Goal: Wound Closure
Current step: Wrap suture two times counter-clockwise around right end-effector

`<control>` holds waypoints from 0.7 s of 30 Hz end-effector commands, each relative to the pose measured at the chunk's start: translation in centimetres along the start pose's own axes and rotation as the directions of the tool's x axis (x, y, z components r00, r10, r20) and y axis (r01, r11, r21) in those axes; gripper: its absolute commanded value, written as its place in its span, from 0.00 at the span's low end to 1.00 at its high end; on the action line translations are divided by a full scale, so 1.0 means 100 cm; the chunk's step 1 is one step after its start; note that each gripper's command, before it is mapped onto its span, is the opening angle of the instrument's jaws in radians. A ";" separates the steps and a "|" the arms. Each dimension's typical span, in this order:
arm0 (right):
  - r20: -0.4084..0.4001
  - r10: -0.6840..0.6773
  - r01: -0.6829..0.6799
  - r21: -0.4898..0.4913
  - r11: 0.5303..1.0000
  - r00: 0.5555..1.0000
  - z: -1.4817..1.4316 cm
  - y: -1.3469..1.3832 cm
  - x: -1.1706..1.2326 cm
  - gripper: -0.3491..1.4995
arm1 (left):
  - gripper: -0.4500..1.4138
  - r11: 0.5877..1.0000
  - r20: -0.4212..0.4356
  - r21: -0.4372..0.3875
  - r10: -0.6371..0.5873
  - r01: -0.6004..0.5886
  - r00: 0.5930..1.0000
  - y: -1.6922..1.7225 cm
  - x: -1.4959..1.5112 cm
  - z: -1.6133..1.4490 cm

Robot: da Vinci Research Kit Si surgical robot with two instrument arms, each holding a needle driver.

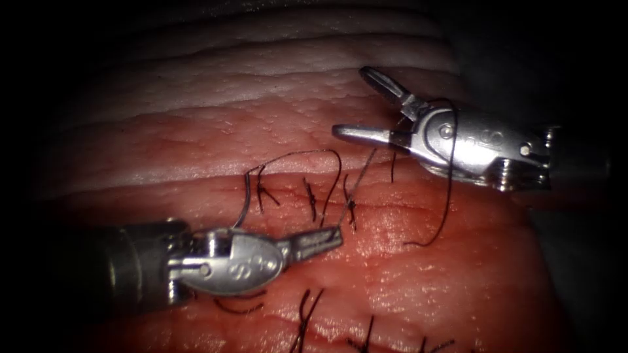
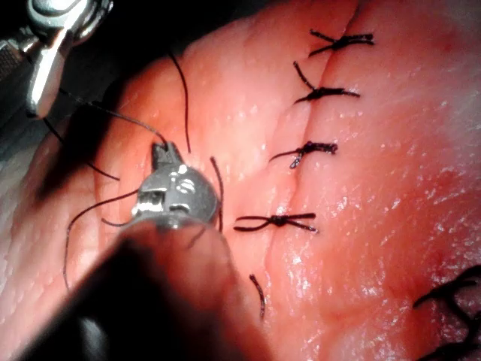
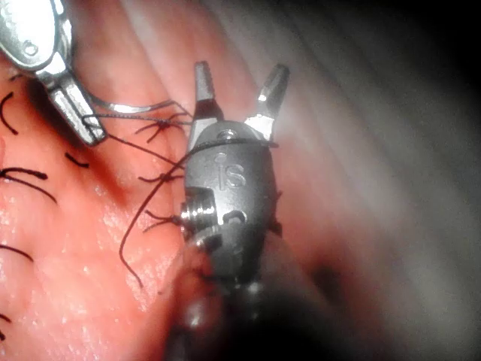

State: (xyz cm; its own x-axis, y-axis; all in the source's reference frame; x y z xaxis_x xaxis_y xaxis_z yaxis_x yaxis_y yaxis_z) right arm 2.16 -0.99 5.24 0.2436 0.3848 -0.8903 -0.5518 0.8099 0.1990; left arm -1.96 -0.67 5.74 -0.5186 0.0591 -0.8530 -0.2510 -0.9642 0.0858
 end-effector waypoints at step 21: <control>0.307 -0.090 -0.009 0.306 0.952 0.947 -0.0012 -0.0042 -0.0071 0.65 | 0.00 0.993 0.100 0.112 0.033 -0.044 0.994 -0.0062 0.0010 -0.0032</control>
State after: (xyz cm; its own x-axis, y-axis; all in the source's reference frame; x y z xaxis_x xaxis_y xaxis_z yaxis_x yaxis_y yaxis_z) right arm 2.06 -1.64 5.70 0.5283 0.4244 -0.7354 -0.2763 0.9049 0.3237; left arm -1.53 -0.13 5.40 -0.6088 0.0571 -0.7913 -0.3226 -0.9290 0.1812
